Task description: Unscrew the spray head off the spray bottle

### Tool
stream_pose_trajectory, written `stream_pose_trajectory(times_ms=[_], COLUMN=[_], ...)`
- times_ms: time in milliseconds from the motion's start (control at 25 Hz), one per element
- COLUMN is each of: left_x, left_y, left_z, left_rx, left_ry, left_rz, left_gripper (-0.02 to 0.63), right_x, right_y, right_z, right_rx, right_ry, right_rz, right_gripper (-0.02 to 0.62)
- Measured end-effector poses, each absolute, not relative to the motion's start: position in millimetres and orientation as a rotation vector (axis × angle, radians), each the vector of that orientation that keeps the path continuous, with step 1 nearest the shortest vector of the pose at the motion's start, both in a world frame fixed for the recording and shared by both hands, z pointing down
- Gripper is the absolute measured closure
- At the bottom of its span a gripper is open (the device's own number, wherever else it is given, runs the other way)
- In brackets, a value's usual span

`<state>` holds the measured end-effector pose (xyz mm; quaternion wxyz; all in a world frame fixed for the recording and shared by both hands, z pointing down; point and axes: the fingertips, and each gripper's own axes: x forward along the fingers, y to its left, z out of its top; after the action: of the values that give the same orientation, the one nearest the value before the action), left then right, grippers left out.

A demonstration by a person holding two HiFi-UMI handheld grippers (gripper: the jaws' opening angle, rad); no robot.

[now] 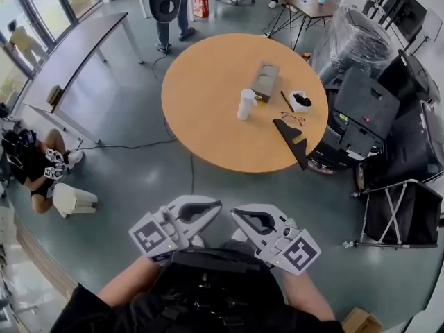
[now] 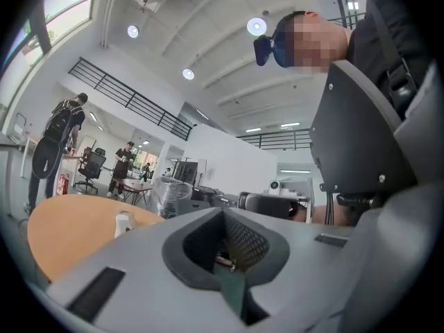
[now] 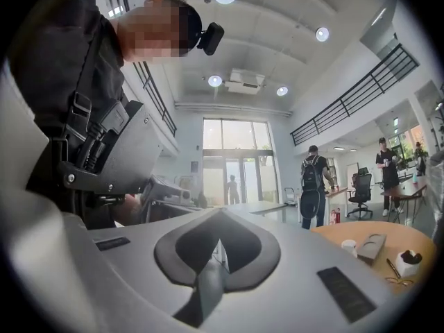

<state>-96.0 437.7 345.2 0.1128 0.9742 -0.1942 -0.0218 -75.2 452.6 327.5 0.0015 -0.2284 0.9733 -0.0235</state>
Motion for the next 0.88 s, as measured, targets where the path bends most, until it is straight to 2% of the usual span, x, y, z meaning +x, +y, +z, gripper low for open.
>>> stream_pose_trajectory(times_ms=[520,880], left_x=[20.6,30.5], left_y=[399.9,390.2], left_z=[347.2,349.1], left_rx=[2.943,2.985], left_ry=[-0.702,-0.784], left_rz=[0.085,0.117], left_gripper=[0.577,0.577], right_x=[33.9,50.1], right_y=[411.3,392.9], right_z=[328.4,342.1], right_rx=[-0.576,-0.554], right_ry=[3.046,3.036], right_rz=[-0.121,-0.184], right_gripper=[0.58,0.58])
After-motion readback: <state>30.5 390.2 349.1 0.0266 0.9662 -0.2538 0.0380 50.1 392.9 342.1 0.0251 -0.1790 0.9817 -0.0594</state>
